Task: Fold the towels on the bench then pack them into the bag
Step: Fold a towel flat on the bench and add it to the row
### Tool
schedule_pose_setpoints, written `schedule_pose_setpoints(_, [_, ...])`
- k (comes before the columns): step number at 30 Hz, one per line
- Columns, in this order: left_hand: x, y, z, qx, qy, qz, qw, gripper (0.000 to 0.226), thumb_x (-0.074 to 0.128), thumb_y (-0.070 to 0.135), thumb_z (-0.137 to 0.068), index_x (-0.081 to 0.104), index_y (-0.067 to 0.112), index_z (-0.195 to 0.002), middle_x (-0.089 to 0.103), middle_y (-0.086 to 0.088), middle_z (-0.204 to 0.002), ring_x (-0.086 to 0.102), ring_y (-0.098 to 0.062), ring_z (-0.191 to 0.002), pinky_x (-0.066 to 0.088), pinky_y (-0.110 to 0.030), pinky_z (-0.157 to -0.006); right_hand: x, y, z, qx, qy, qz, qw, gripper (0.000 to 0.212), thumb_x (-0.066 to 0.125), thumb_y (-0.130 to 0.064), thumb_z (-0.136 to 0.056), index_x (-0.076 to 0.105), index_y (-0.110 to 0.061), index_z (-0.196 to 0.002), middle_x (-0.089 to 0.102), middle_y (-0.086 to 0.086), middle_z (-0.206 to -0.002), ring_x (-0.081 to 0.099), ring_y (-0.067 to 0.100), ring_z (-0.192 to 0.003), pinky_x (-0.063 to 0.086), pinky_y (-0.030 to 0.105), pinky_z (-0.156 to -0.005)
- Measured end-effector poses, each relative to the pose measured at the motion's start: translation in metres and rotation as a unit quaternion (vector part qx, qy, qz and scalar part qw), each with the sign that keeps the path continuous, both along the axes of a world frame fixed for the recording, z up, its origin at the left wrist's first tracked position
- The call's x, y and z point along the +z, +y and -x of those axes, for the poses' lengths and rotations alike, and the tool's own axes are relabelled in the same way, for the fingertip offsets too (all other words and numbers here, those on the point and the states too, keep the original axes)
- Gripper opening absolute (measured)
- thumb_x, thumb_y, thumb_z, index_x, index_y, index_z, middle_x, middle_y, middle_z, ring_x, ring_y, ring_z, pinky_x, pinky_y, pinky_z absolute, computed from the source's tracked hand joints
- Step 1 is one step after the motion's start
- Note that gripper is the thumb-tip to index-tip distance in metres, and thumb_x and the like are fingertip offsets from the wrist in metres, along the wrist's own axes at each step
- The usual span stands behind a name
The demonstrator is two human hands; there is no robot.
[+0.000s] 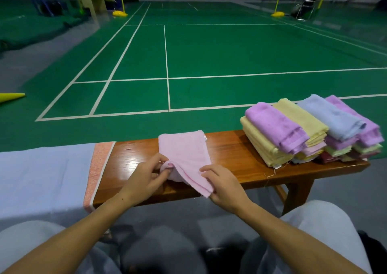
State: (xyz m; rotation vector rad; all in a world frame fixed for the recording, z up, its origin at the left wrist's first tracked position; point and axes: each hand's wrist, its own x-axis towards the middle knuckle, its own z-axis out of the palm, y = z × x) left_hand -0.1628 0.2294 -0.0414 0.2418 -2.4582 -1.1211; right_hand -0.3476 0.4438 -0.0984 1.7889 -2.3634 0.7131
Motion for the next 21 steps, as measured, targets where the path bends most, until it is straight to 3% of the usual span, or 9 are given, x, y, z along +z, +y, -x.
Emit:
schedule_pose_setpoints(4, [0.005, -0.004, -0.002, 0.003, -0.020, -0.055, 0.998, 0.020, 0.057, 0.039, -0.105, 0.063, 0.019, -0.107, 0.073, 0.010, -0.094, 0.072, -0.014, -0.085, 0.055, -0.024, -0.065, 0.022, 0.007, 0.003, -0.005, -0.171, 0.066, 0.983, 0.033, 0.065, -0.040, -0.094, 0.075, -0.018, -0.116, 0.073, -0.011, -0.102, 0.065, 0.006, -0.089, 0.056, 0.028, -0.071])
schedule_pose_setpoints(7, [0.010, -0.007, -0.004, 0.002, -0.023, -0.080, 0.996, 0.034, 0.055, 0.052, -0.100, 0.061, 0.019, -0.103, 0.067, -0.006, -0.078, 0.062, -0.019, -0.066, 0.043, -0.032, -0.056, 0.039, 0.011, 0.000, -0.003, -0.263, 0.130, 0.956, 0.018, 0.074, -0.025, -0.094, 0.079, -0.015, -0.108, 0.075, -0.014, -0.090, 0.067, 0.010, -0.078, 0.050, 0.020, -0.064])
schedule_pose_setpoints(8, [0.013, -0.008, -0.004, 0.002, -0.021, -0.098, 0.995, 0.035, 0.056, 0.053, -0.098, 0.060, 0.019, -0.101, 0.063, -0.006, -0.072, 0.056, -0.017, -0.061, 0.039, -0.029, -0.053, 0.044, 0.012, 0.000, -0.007, -0.295, 0.137, 0.946, 0.011, 0.076, -0.019, -0.094, 0.079, -0.016, -0.104, 0.074, -0.012, -0.087, 0.067, 0.011, -0.077, 0.049, 0.020, -0.063])
schedule_pose_setpoints(10, [0.019, -0.009, -0.004, 0.006, -0.011, -0.133, 0.991, 0.030, 0.059, 0.051, -0.095, 0.060, 0.022, -0.097, 0.060, -0.006, -0.069, 0.053, -0.015, -0.058, 0.037, -0.024, -0.050, 0.053, 0.014, 0.000, -0.014, -0.355, 0.145, 0.923, 0.006, 0.077, -0.013, -0.093, 0.080, -0.016, -0.097, 0.074, -0.004, -0.084, 0.065, 0.011, -0.075, 0.049, 0.026, -0.061])
schedule_pose_setpoints(12, [0.024, -0.010, -0.002, 0.015, -0.006, -0.164, 0.986, 0.023, 0.063, 0.049, -0.094, 0.061, 0.026, -0.095, 0.065, -0.012, -0.076, 0.061, -0.029, -0.061, 0.044, -0.026, -0.051, 0.057, 0.012, 0.002, -0.024, -0.399, 0.164, 0.902, 0.003, 0.076, -0.014, -0.094, 0.079, -0.013, -0.094, 0.074, 0.005, -0.085, 0.066, 0.028, -0.077, 0.050, 0.043, -0.061])
schedule_pose_setpoints(14, [0.026, -0.012, 0.003, 0.029, -0.014, -0.197, 0.980, 0.015, 0.066, 0.036, -0.099, 0.061, 0.022, -0.097, 0.067, -0.022, -0.077, 0.064, -0.042, -0.066, 0.048, -0.030, -0.050, 0.057, 0.006, 0.005, -0.043, -0.431, 0.177, 0.884, 0.010, 0.075, -0.018, -0.095, 0.078, -0.009, -0.094, 0.074, 0.010, -0.087, 0.067, 0.035, -0.082, 0.054, 0.051, -0.064])
schedule_pose_setpoints(18, [0.023, -0.024, 0.021, 0.105, -0.036, -0.217, 0.970, 0.013, 0.064, 0.020, -0.103, 0.059, 0.008, -0.101, 0.071, -0.019, -0.073, 0.066, -0.028, -0.063, 0.055, -0.039, -0.052, 0.055, -0.023, 0.025, -0.095, -0.431, 0.183, 0.878, 0.027, 0.079, -0.027, -0.093, 0.073, -0.001, -0.090, 0.073, 0.019, -0.086, 0.063, 0.020, -0.073, 0.049, 0.041, -0.062])
schedule_pose_setpoints(21, [0.012, -0.041, 0.043, 0.160, -0.064, -0.239, 0.956, 0.016, 0.065, 0.020, -0.102, 0.060, 0.005, -0.102, 0.071, -0.028, -0.083, 0.068, -0.032, -0.067, 0.060, -0.053, -0.058, 0.058, -0.053, 0.043, -0.140, -0.409, 0.158, 0.888, 0.022, 0.079, -0.030, -0.092, 0.075, -0.008, -0.088, 0.077, 0.006, -0.086, 0.068, 0.012, -0.076, 0.056, 0.043, -0.067])
